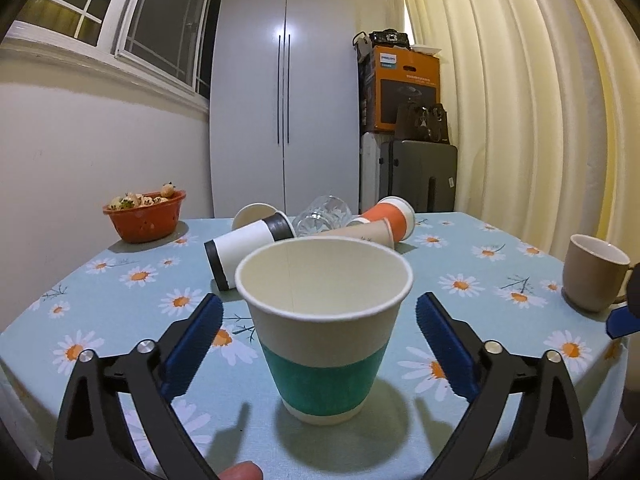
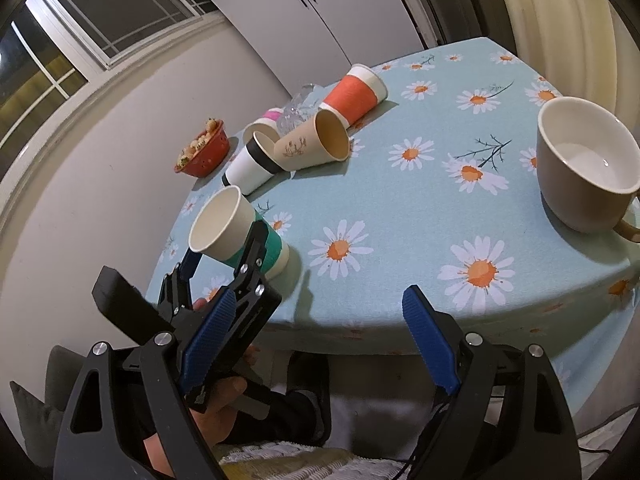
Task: Flip cup upright
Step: 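Set the upright cup on the tablecloth and open the left gripper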
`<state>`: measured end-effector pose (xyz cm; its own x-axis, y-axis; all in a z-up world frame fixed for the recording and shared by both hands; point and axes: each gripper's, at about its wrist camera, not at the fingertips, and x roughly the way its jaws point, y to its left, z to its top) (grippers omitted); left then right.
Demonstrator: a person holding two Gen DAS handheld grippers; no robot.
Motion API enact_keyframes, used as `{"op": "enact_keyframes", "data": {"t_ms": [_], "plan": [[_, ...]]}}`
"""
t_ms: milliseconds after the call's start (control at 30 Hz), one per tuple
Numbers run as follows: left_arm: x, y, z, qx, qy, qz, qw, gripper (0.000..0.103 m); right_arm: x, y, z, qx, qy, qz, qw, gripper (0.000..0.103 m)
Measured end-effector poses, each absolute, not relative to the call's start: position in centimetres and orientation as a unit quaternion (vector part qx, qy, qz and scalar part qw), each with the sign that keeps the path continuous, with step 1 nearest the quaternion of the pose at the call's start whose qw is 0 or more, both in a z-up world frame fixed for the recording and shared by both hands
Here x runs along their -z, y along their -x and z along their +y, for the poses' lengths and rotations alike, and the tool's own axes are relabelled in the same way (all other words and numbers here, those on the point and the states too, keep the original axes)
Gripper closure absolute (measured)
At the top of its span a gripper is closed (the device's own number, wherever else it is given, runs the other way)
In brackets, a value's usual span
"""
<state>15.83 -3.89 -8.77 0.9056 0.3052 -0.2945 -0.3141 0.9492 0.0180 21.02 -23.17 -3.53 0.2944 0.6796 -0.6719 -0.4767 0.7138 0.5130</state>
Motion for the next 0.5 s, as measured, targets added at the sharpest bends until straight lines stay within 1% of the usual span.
{"op": "enact_keyframes", "data": {"t_ms": [233,333,500], "plan": [[6.4,-13.2,-3.4,-0.138,0.017,0.175,0.975,0.007,2.8,-20.4,-23.1,-0.366,-0.102,0.451,0.807,0.018],[5.0,-11.5,-2.7,-0.123,0.028,0.189,0.974,0.007,2.3,-19.8,-22.9,-0.368,-0.087,0.436,0.817,0.018],[2.8,-9.4,-1.9,-0.101,0.012,0.212,0.972,0.007,1.4,-18.6,-22.2,-0.372,-0.057,0.405,0.833,0.017]]}}
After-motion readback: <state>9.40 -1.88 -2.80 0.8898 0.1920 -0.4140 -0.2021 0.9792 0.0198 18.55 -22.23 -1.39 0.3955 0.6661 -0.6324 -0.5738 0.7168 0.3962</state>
